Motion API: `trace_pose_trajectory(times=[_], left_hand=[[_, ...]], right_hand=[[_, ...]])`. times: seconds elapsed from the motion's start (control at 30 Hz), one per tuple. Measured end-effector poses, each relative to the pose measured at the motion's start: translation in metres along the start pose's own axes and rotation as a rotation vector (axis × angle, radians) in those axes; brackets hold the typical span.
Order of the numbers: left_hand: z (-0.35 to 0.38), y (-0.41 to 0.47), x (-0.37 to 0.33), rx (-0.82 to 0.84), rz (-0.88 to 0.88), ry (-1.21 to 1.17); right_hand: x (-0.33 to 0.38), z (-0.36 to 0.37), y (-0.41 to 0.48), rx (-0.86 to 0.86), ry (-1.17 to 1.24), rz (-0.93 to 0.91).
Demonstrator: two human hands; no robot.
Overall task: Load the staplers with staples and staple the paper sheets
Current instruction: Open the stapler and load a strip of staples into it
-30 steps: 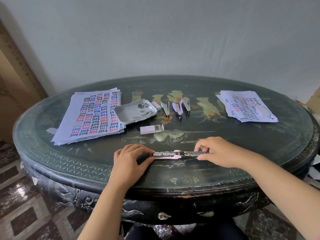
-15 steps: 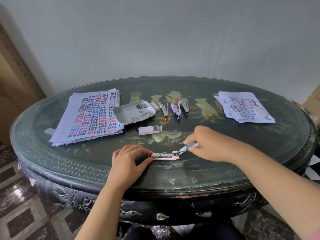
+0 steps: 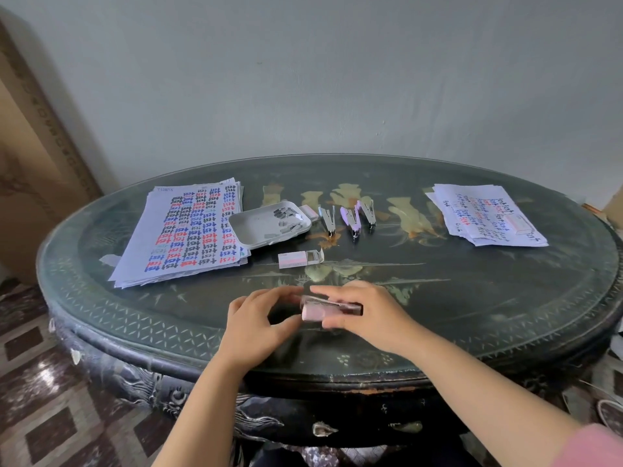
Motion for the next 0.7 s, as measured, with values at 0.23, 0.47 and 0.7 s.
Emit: trace_pose_trajectory(times=[0.23,0.47,0.7], left_hand=[[0.002,0.001,0.003,0.174,0.082,0.078],[0.007,0.0,0.009,0.02,0.067,-0.012],[0.007,0.0,0.007,0.024,0.066,-0.02]], right_hand=[[-0.018,0.009,0.0,-0.057,-0.13,0.055],[-0.016,0.009,-0.001,-0.182,-0.016,0.053],[-0.016,0.01,-0.002,-0.162,-0.019,0.034]])
Point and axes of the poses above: each hand's wrist, its own y-axis towards the middle knuckle, its own z-axis out of the palm, x = y × z, the point moved 4 cm from there along y, towards the middle knuckle, and after that the axes turned 13 degrees about -x, right-handed, at the moved point
